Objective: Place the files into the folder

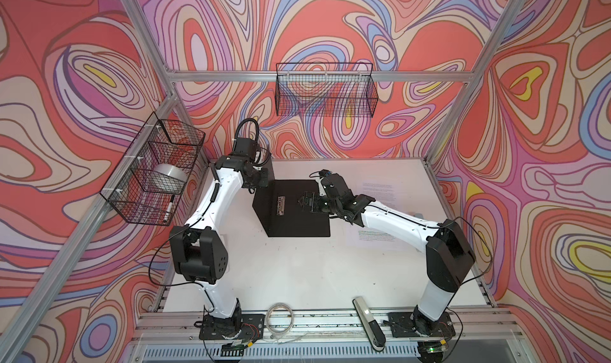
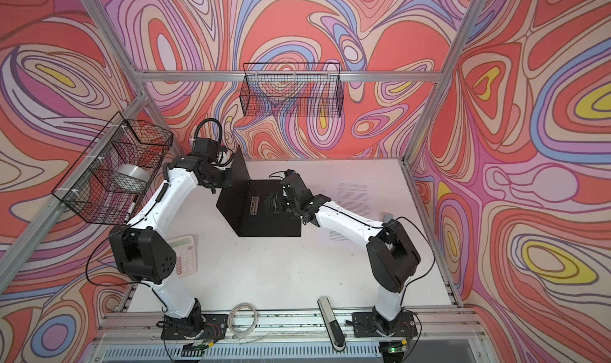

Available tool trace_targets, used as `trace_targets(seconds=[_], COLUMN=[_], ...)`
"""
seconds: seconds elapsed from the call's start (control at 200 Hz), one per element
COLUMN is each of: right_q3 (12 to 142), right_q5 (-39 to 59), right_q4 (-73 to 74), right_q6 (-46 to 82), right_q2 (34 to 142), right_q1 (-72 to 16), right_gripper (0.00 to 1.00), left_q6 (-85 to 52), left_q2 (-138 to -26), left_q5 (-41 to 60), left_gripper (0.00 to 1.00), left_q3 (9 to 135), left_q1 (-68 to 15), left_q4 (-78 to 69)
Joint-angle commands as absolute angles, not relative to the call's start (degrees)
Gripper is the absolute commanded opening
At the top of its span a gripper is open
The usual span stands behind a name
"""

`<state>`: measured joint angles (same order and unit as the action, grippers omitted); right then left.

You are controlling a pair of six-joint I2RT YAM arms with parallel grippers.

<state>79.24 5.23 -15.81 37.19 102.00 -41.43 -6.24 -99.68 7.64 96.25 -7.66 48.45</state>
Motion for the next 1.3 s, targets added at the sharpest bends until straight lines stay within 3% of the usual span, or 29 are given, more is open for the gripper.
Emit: trace_targets(seconds=[0.0,0.155,0.521,0.896,1.292], right_q3=[81.07,83.41,86.91,90.45,91.63], right_q5=[4.16,4.44,7.87,14.79,16.68], right_q4=[-24.47,-28.04,-30.50,-30.30,-34.08], right_q6=[36.60,36.73,37.74,37.22,35.25], right_q2=[101.19,104.42,109.79,115.86,115.95], right_q1=[-40.88,-40.17,-39.29,-39.02,-39.02], right_gripper=[0.96,0.93,0.86,0.56,0.53], left_q6=[-4.39,-8.07,-13.41,-11.26,-4.32], left_q2=[-99.19,-100.13,-101.45,-98.07,-96.37], left_q5=[14.86,21.11,20.63,20.92,22.44], left_gripper=[0.00,0.00,0.00,0.00,0.00], left_q3=[91.75,92.20,92.82,85.69,84.81], left_q1=[-7.02,-4.63,-3.34,0.90,3.87], left_q4=[46.69,46.93,49.71,49.95,50.60])
